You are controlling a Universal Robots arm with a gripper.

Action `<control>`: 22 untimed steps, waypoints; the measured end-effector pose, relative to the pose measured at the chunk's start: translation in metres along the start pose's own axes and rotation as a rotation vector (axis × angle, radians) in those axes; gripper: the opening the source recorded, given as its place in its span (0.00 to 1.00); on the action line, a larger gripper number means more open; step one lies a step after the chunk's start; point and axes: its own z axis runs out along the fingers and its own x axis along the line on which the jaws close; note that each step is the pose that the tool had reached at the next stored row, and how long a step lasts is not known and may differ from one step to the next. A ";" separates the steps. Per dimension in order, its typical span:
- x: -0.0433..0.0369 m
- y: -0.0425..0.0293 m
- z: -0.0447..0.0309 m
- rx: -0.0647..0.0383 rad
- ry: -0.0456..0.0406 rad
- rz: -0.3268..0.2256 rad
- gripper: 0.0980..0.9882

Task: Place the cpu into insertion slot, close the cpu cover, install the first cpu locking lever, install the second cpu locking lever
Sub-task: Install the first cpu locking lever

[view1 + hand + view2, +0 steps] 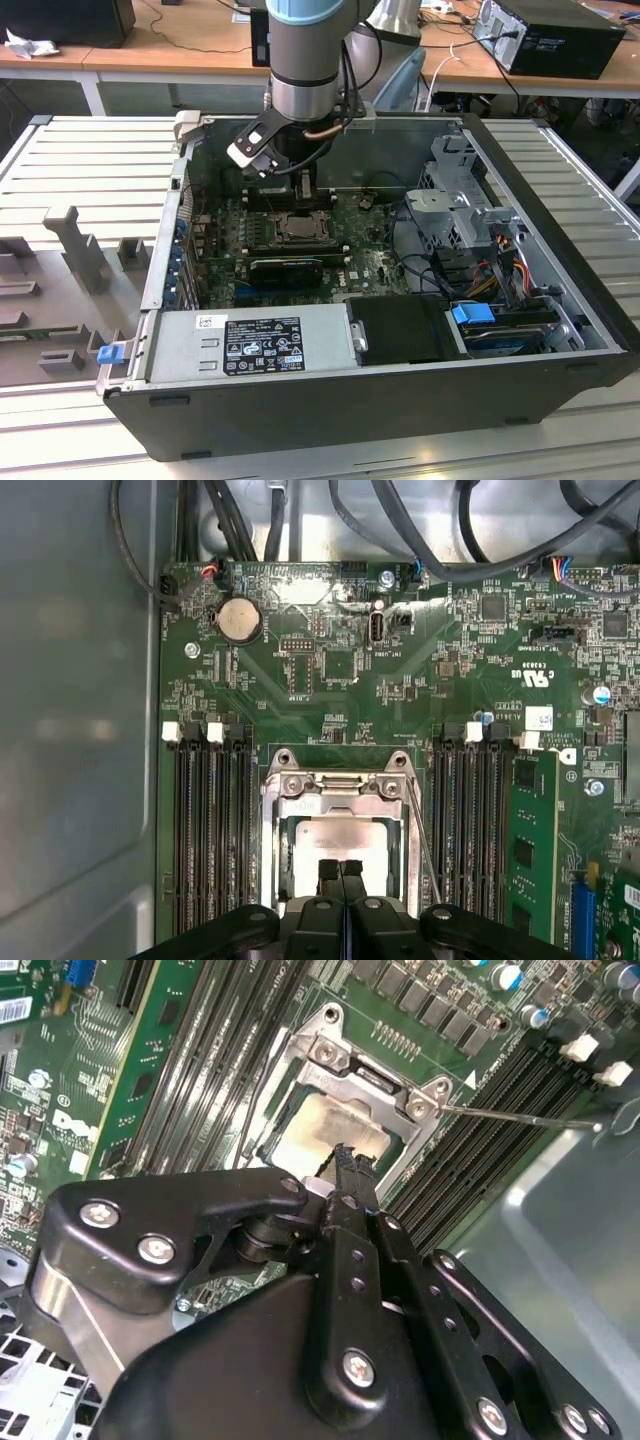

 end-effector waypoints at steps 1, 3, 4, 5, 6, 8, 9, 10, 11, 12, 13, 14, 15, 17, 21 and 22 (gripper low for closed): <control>0.0000 -0.0007 -0.0001 0.000 0.0000 0.000 0.01; 0.0000 -0.0007 -0.0023 0.000 -0.0001 0.000 0.01; 0.0001 -0.0007 -0.0035 0.000 -0.0001 0.000 0.01; 0.0003 -0.0005 -0.0091 0.000 0.0000 0.000 0.01; 0.0004 -0.0004 -0.0124 0.000 -0.0001 0.000 0.01; 0.0006 -0.0003 -0.0190 0.000 0.0001 0.000 0.01; 0.0007 -0.0002 -0.0225 0.000 0.0001 0.000 0.01; 0.0009 0.0000 -0.0286 0.000 -0.0001 0.000 0.01; 0.0011 0.0001 -0.0322 0.000 0.0000 0.000 0.01; 0.0012 0.0002 -0.0361 0.000 0.0000 0.000 0.01; 0.0014 0.0004 -0.0423 0.000 -0.0001 0.000 0.01; 0.0015 0.0005 -0.0456 0.000 -0.0007 -0.003 0.01; 0.0015 0.0005 -0.0456 0.002 -0.0013 -0.042 0.01; 0.0016 0.0005 -0.0456 0.004 0.0004 -0.110 0.01; 0.0015 0.0005 -0.0455 0.007 0.0031 -0.209 0.01; 0.0015 0.0005 -0.0455 0.007 0.0035 -0.222 0.01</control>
